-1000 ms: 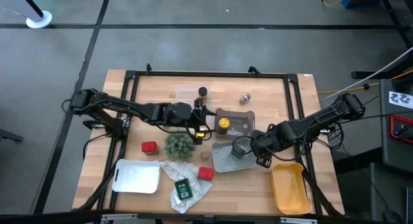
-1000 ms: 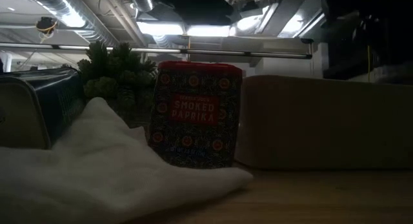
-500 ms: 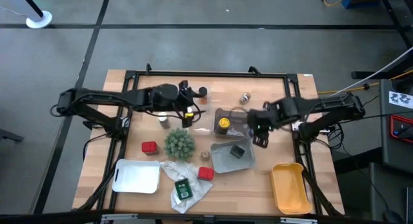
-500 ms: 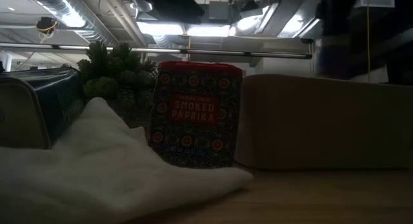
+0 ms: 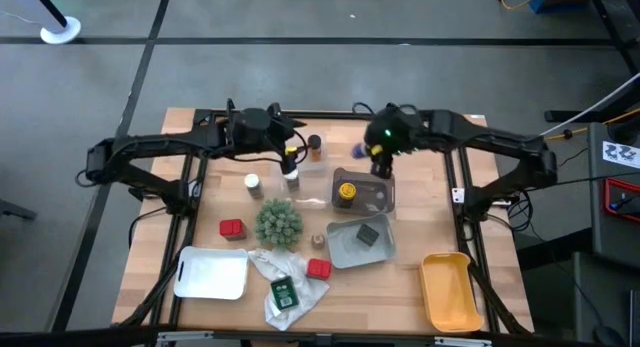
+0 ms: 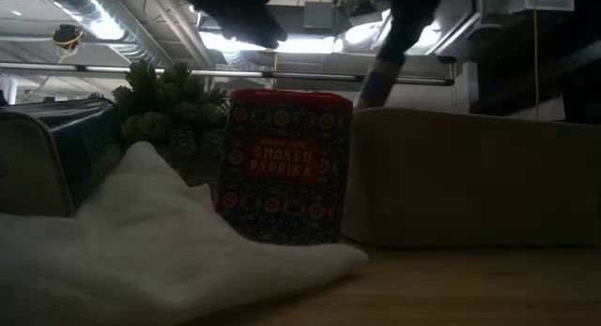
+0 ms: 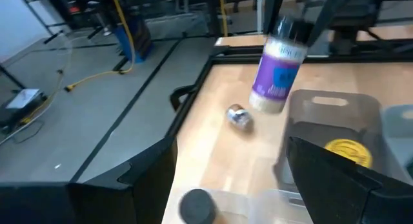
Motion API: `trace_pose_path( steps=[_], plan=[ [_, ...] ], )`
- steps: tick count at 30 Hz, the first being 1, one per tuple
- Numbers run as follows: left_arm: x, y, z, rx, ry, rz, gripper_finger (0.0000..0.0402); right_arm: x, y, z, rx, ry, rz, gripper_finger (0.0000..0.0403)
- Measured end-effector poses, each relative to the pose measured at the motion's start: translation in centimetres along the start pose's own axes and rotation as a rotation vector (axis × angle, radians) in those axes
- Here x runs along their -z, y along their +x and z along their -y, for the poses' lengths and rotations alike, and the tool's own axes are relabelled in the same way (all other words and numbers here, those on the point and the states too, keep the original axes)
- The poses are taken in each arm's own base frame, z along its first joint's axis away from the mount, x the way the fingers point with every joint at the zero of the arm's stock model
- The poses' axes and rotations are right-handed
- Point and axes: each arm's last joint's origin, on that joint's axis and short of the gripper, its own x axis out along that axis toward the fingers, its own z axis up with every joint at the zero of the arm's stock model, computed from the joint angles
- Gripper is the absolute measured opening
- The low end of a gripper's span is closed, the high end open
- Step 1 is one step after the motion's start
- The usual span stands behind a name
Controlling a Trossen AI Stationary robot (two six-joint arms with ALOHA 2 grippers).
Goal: Sort spices by type
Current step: Put the black seasoning bottle into the top transparent bin aligned with the other black seasoning bottle
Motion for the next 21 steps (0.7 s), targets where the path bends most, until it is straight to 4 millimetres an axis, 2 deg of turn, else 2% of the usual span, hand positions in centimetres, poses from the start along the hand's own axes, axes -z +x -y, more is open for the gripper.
trace_pose_path(
  steps=[8,12,16,21],
  plan=[
    [0.5,0.3,-2.5,-0.081,-0.035,-0.022,0.0276,-2.4,6.9,3.8,-0.082,-0.033,0.092,0.0207],
    [0.8,0.5,-3.5,-0.114,-0.054,-0.034,0.0276,-2.5,9.6,4.7,-0.122,-0.064,0.087,0.0207],
    [1.2,0.7,-4.3,-0.138,-0.064,-0.055,0.0276,-2.5,10.9,4.6,-0.174,-0.09,0.086,0.0207],
    [2.2,1.7,-5.1,-0.162,-0.096,-0.11,0.0276,-2.6,11.1,4.5,-0.181,-0.119,0.085,0.0207]
  ],
)
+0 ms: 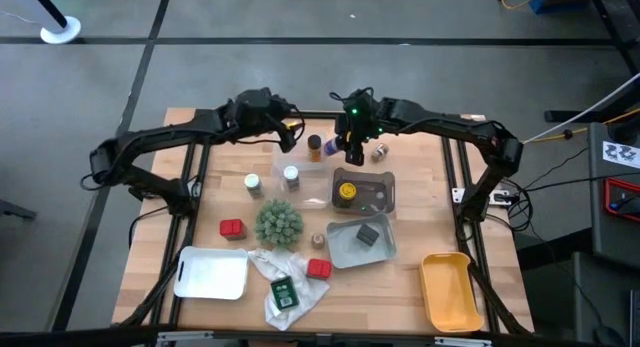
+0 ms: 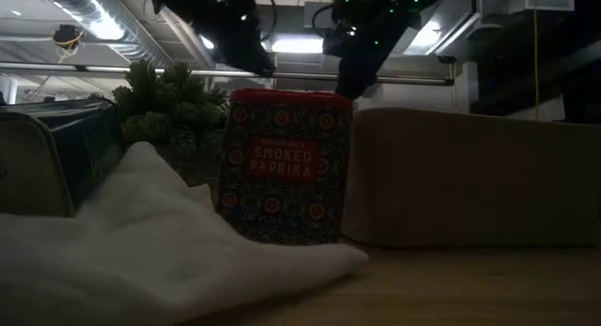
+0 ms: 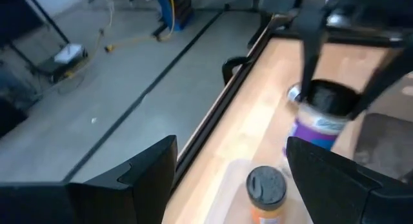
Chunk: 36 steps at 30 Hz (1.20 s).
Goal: Sort spices by type
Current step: Put the black seasoning bottle into the top transparent bin aligned with the other black seasoning bottle
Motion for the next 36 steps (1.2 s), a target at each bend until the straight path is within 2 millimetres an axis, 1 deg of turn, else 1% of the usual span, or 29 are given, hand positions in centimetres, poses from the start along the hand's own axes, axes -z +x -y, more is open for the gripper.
trace_pose_path(
  steps=[10,14,17,22,28,33,36],
  plan=[
    [2.4,4.1,-0.8,-0.036,-0.027,-0.138,0.0276,-0.4,0.0,-0.1,-0.066,-0.009,0.057,0.0207],
    [3.5,5.6,-1.2,-0.047,-0.031,-0.191,0.0276,-0.7,0.0,0.0,-0.064,-0.017,0.093,0.0207],
    [4.2,6.5,-1.3,-0.052,-0.032,-0.224,0.0276,-0.7,0.5,0.0,-0.089,-0.018,0.099,0.0207],
    [5.4,7.8,-1.3,-0.051,-0.03,-0.275,0.0276,-0.4,2.4,0.1,-0.109,-0.009,0.067,0.0207],
    [6.9,9.6,-0.9,-0.04,-0.007,-0.336,0.0276,-0.3,4.2,0.4,-0.072,-0.006,0.06,0.0207],
    [7.9,10.6,-0.6,-0.032,0.003,-0.371,0.0276,-0.5,4.5,0.6,-0.039,-0.01,0.074,0.0207],
    [7.8,10.8,-0.6,-0.034,0.006,-0.354,0.0276,-0.5,4.5,0.7,-0.032,-0.015,0.078,0.0207]
  ],
)
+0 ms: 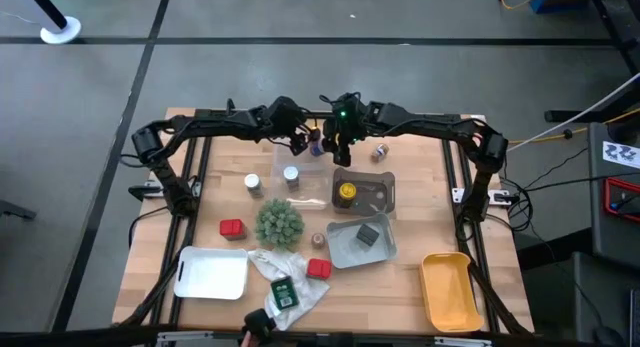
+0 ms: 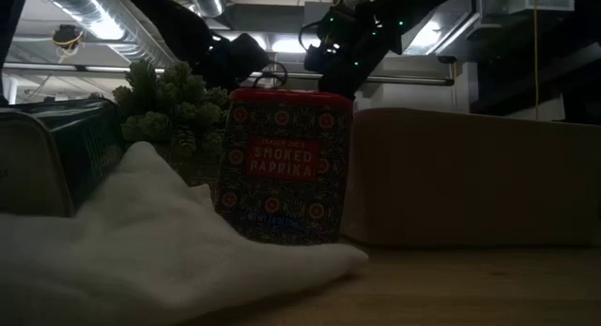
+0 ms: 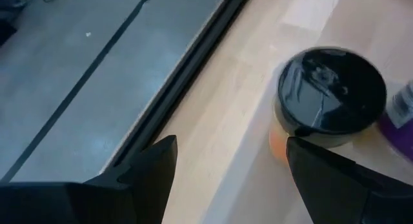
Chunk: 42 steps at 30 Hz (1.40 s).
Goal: Sort spices by type
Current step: Put the black seasoning bottle into the top transparent bin aligned with the other black seasoning bottle
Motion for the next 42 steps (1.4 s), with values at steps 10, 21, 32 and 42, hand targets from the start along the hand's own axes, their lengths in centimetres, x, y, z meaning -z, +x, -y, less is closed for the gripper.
trace_pose_path(
  steps=[10,21,32,42],
  plan=[
    [0.0,0.0,0.0,0.0,0.002,0.001,0.0276,0.5,1.0,0.0,0.003,-0.014,-0.037,0.0207],
    [0.0,0.0,0.0,0.001,0.002,-0.001,0.0276,1.2,2.5,0.1,-0.025,-0.006,-0.074,0.0207],
    [0.0,0.0,0.2,0.005,-0.001,-0.006,0.0276,1.1,2.5,0.0,-0.024,-0.006,-0.07,0.0259],
    [0.0,-0.1,0.6,0.014,0.008,-0.003,0.0276,1.2,2.5,0.1,-0.011,-0.004,-0.077,0.0265]
  ],
)
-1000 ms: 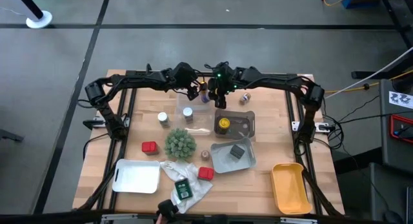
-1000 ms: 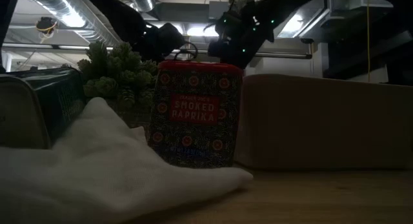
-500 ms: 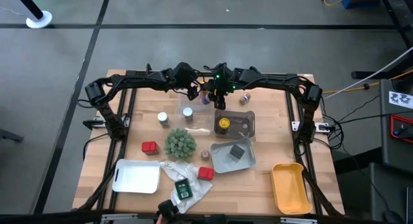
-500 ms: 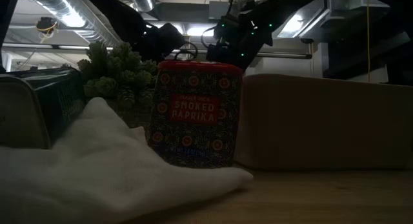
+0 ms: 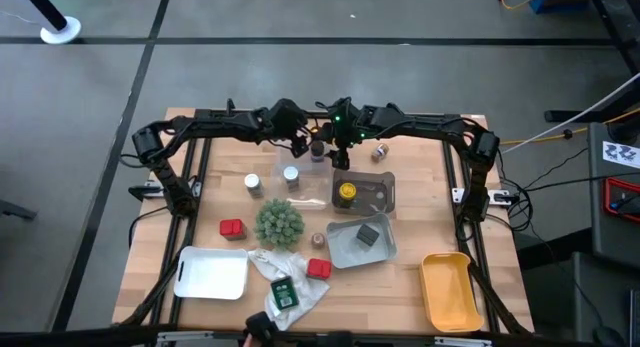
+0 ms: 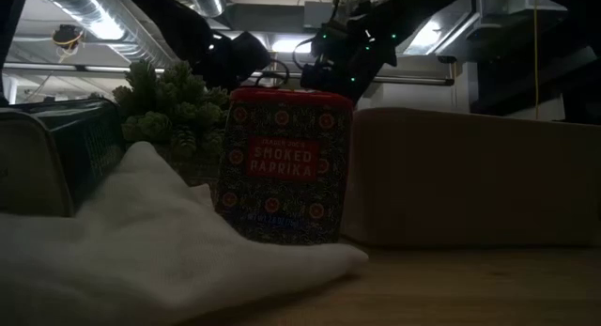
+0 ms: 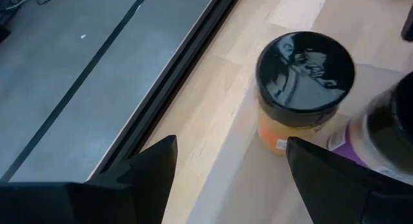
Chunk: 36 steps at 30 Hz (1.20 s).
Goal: Sort spices by type
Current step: Put the black seasoning bottle into the top transparent bin aligned with the other black seasoning bottle, then put the white seasoning bottle into the bottom transparent bin
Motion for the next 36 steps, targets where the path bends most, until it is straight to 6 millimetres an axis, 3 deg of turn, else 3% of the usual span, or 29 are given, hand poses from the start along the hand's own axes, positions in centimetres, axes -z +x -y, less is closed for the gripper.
trace_pose_path(
  steps=[4,16,25,36],
  plan=[
    [-0.1,-0.7,-0.2,0.0,-0.001,-0.002,0.0276,0.0,-0.8,0.1,0.032,0.011,-0.089,0.0266],
    [-0.7,-6.8,-1.5,-0.005,-0.01,0.02,0.0276,-1.7,-6.4,0.3,0.106,-0.088,-0.365,0.0266],
    [0.9,-12.1,-1.7,0.043,-0.12,-0.085,0.0276,-0.7,-7.1,0.8,0.115,-0.08,-0.478,0.0266],
    [4.5,-16.3,1.7,0.217,-0.008,-0.41,0.0276,-0.1,-7.4,1.8,0.108,-0.046,-0.492,0.0266]
  ],
)
